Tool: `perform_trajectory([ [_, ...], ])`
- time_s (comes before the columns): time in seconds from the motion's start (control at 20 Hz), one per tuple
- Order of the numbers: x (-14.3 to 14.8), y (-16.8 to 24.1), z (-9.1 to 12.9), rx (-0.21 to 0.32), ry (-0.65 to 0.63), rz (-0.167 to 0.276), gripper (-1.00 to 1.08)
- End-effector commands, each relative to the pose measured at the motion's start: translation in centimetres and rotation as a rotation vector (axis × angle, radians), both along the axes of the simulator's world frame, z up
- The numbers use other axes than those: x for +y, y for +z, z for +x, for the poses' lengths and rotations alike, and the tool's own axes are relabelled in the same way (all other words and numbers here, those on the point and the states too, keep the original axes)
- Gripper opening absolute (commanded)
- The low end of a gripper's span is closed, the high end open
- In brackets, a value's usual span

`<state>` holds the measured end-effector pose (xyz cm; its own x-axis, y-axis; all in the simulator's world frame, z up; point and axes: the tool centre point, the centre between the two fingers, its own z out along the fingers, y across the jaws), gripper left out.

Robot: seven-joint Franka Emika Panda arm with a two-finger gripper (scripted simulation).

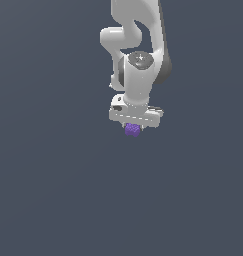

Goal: Pick up the object and move it to a goal position.

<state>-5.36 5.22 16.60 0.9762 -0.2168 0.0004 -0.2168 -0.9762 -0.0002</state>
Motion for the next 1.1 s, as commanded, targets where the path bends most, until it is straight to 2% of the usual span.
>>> perform_trajectory([
  [0.0,-0.3,2.5,-0.7,0.0,0.0,0.0,-1.0],
  [0.7,-2.2,17.6,-4.7,0.0,0.0,0.001,-1.0],
  [1.05,-3.0,23.6,-6.1,0.0,0.0,0.001,-1.0],
])
